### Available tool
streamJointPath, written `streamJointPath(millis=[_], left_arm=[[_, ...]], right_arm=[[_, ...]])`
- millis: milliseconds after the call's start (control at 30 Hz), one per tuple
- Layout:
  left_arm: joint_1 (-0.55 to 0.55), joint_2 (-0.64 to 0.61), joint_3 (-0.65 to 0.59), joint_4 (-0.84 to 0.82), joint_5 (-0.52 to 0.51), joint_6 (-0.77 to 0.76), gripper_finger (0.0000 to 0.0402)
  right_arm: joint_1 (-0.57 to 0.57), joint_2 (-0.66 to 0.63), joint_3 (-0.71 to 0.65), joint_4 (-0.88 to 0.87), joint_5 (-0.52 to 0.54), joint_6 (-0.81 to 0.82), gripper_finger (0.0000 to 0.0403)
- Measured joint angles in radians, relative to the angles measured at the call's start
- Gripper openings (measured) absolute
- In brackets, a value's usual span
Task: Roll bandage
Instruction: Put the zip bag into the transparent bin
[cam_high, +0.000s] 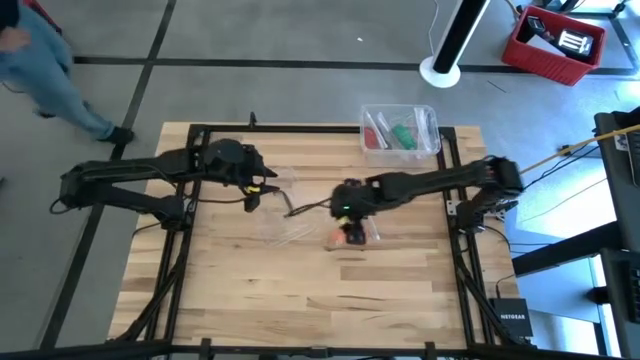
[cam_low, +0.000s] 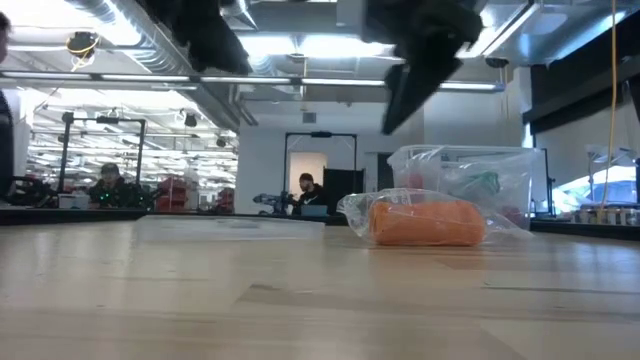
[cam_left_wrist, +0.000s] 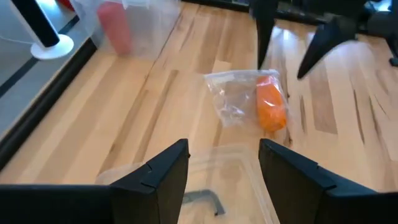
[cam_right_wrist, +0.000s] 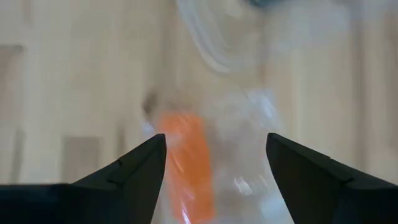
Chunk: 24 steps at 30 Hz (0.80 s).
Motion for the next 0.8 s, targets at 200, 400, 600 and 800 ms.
streamJointPath(millis=[200, 400, 600, 800], left_arm=[[-0.059, 0.094, -0.112, 0.260, 0.003, -0.024, 0.0187], [-0.113, 0.314, -0.128, 0.489, 0.003, -0.020, 0.0187], [-0.124, 0.529, -0.128, 0.780, 0.004, -0.045, 0.0187], [-0.145, 0.710, -0.128, 1.029, 0.017, -0.098, 0.0187]], right_arm=[[0.027, -0.245, -0.276, 0.069, 0.126, 0.154, 0.0280], [0.058, -0.420, -0.588, 0.165, 0.174, 0.178, 0.0280], [0.071, -0.429, -0.780, 0.244, 0.156, 0.201, 0.0280], [0.084, -0.383, -0.836, 0.416, 0.152, 0.220, 0.0280]])
